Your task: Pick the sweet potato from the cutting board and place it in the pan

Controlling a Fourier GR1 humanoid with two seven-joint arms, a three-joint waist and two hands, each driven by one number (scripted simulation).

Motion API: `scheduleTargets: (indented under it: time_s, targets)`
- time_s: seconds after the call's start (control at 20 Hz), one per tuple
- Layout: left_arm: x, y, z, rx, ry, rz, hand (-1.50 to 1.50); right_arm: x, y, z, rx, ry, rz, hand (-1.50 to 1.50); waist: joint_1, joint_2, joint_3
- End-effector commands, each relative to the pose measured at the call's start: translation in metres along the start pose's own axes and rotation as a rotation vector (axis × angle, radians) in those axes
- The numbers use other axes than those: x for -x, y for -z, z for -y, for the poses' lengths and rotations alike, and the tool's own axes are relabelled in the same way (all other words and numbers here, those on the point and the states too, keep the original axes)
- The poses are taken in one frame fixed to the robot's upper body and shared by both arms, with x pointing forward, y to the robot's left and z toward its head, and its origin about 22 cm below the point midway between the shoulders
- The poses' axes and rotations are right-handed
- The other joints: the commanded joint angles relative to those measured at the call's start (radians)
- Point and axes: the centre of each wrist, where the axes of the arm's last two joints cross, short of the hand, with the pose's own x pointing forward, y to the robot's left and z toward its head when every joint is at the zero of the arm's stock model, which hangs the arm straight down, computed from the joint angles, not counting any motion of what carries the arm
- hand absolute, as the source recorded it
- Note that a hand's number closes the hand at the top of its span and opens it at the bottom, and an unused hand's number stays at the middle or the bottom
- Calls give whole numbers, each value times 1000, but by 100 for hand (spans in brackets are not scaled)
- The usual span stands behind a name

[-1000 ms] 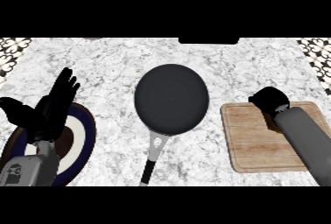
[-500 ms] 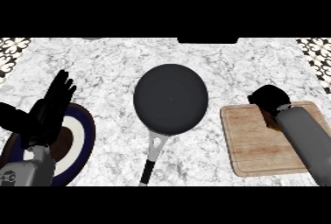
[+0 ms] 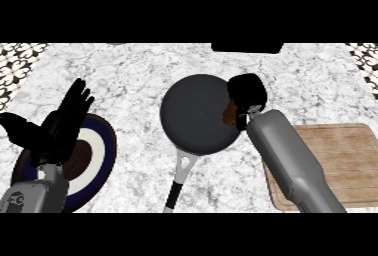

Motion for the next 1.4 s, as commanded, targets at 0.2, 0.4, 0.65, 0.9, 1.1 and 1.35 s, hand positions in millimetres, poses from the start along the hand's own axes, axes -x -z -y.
scheduleTargets:
  time_s: [0.2, 0.4, 0.65, 0.9, 1.1, 1.35]
  targets:
    - [-5, 10, 24, 97, -4, 13, 0, -69, -29, 114, 463, 106, -299, 150, 95, 7, -6]
    - [-9, 16, 37, 133, 15, 18, 0, -95, -44, 148, 530, 131, -446, 150, 129, 20, -7]
    - [-9, 21, 39, 139, 11, 26, 0, -120, -58, 170, 606, 215, -576, 150, 132, 34, -7]
    - [-11, 23, 37, 111, -10, 25, 0, -128, -59, 165, 629, 287, -644, 150, 89, 29, -5]
    - [-11, 28, 33, 56, -7, 26, 0, -134, -60, 159, 635, 326, -654, 150, 57, 29, -4]
    - [-5, 19, 29, 32, 10, 13, 0, -129, -55, 138, 667, 378, -657, 150, 6, 21, -1]
